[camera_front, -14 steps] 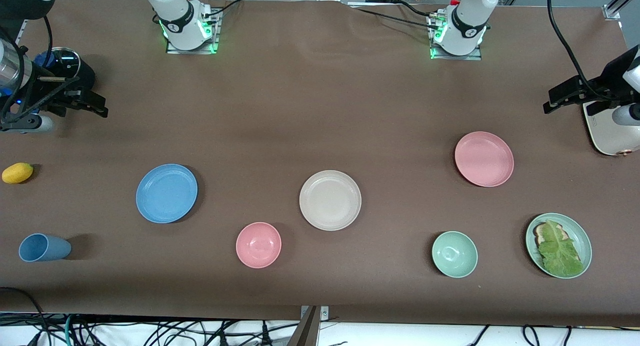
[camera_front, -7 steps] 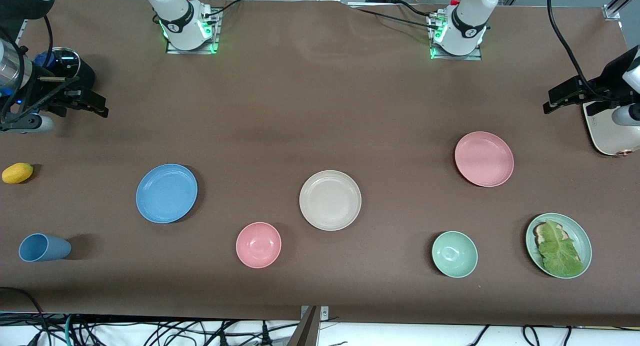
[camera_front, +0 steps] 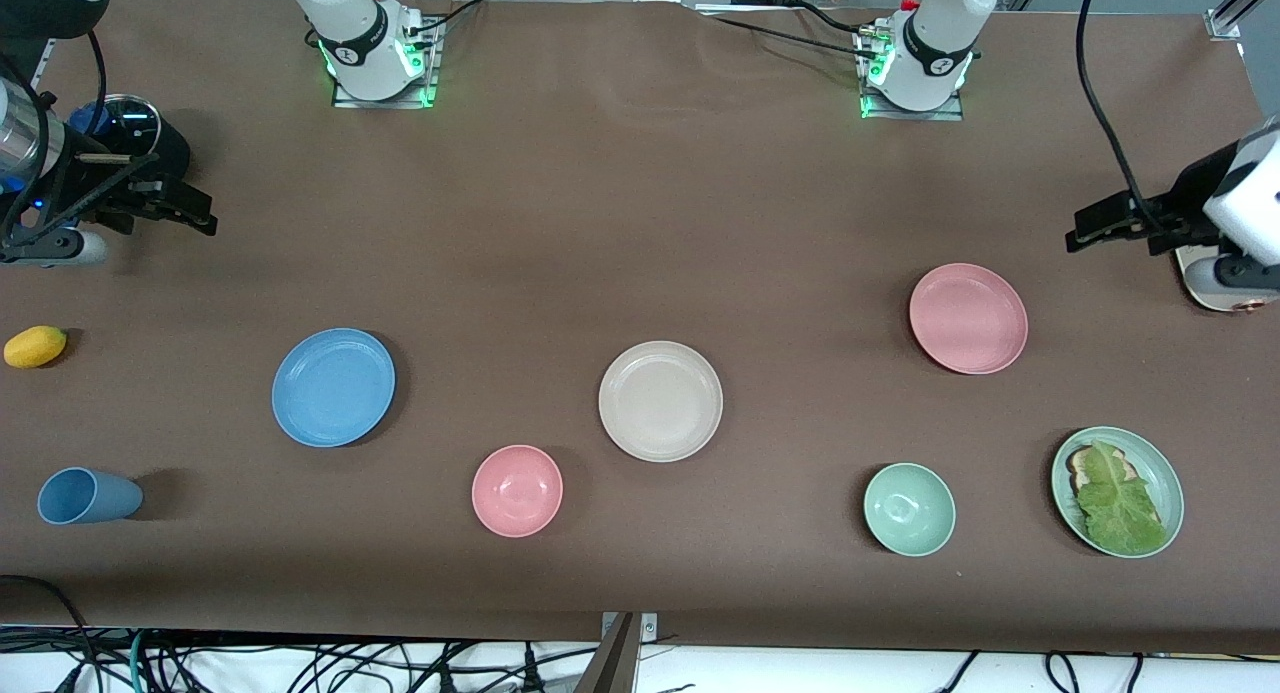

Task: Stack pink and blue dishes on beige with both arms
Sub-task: 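Reach the left gripper to the pink plate rim and grasp it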

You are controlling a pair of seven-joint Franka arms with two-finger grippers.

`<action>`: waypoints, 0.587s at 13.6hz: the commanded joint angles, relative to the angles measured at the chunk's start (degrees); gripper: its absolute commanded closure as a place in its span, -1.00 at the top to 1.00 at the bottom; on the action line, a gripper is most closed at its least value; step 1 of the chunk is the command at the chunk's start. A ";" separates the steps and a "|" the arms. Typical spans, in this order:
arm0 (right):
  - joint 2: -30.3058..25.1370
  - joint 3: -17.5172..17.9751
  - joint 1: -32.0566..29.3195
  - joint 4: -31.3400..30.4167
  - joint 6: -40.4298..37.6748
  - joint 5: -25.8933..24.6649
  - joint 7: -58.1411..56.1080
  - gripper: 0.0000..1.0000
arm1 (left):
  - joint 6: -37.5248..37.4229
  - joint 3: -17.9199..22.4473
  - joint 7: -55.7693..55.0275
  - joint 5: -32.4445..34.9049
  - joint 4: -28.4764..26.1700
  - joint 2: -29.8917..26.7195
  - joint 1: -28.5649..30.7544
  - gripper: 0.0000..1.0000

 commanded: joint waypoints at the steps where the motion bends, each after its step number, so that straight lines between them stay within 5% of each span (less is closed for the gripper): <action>1: -0.03 0.11 -0.15 0.65 -0.16 0.81 0.54 1.00 | 2.53 -0.17 0.09 0.94 1.15 5.34 0.07 1.00; 8: -0.03 0.11 -0.15 0.65 -0.16 0.81 0.54 1.00 | 10.27 -0.25 0.00 0.94 1.15 12.13 -0.10 1.00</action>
